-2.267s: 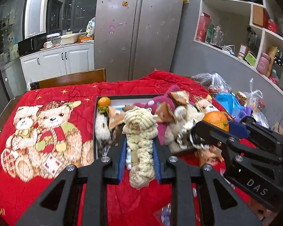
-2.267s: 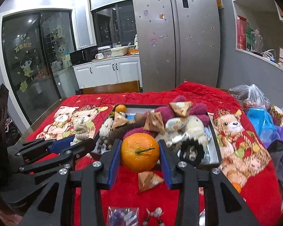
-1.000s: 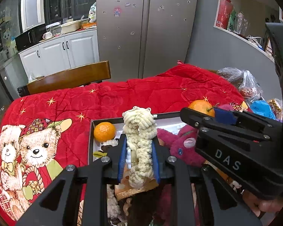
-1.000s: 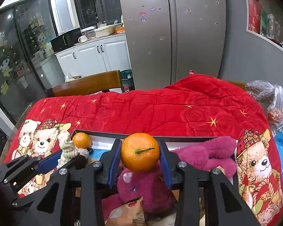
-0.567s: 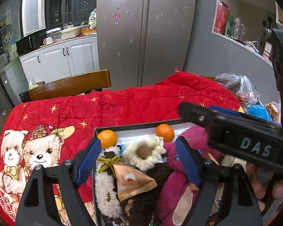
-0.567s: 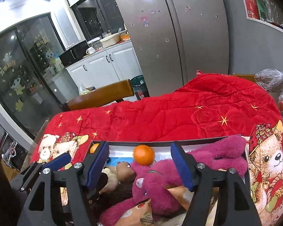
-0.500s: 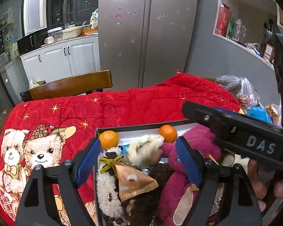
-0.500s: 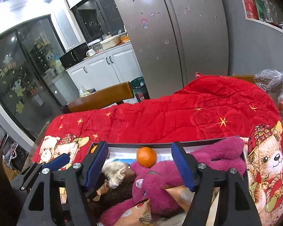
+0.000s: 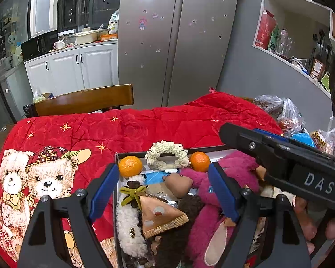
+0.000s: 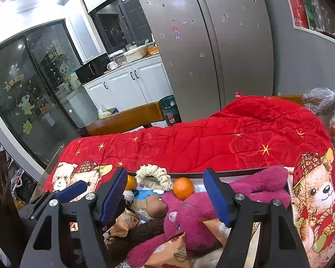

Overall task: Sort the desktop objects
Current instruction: 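Open left tool to drop the scrunchie while right tool releases the tangerine into the tray, then withdraw both open tools from the tray back toward the loose objects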

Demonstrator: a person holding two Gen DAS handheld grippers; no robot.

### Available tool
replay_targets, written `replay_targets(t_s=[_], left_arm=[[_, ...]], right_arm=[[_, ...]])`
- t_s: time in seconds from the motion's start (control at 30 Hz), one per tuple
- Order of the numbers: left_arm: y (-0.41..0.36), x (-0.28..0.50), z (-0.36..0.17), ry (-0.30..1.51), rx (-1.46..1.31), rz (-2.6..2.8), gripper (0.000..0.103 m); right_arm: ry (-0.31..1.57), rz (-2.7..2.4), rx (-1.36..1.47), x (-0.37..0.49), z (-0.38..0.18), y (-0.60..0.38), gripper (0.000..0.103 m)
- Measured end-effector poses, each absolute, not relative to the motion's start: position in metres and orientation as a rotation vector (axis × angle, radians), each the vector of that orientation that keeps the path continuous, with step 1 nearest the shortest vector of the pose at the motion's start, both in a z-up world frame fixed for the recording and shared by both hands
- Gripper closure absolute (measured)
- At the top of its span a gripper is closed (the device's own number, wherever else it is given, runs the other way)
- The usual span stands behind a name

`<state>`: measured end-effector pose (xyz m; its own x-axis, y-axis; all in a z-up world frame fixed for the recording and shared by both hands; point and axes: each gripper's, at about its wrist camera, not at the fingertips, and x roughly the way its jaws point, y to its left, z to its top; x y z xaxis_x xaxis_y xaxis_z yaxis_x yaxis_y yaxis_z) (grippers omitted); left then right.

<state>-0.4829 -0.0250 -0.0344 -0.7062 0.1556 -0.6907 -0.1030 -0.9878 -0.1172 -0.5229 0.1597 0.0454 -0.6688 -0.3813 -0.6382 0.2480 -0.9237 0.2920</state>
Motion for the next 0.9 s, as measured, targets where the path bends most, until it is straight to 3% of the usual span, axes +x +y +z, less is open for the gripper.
replay_targets(t_s=[0.33,0.53,0.73,0.9], left_arm=[[-0.025,-0.467,-0.009,-0.122,-1.056,2.766,0.020],[-0.016,-0.445,0.018,-0.128,-0.977,2.729,0.020],[0.009,-0.405,0.044,-0.016,-0.871,2.722,0.014],[0.017,-0.357,0.068,-0.030,-0.782,2.690,0.002]], right_arm=[[-0.198,-2.614,0.964,-0.503,0.074,0.164,0.029],[-0.174,-2.672,0.844,-0.463,0.116,0.176,0.021],[0.025,-2.799,0.715,-0.401,0.138,0.190,0.018],[-0.060,-2.821,0.700,-0.358,0.154,0.225,0.018]])
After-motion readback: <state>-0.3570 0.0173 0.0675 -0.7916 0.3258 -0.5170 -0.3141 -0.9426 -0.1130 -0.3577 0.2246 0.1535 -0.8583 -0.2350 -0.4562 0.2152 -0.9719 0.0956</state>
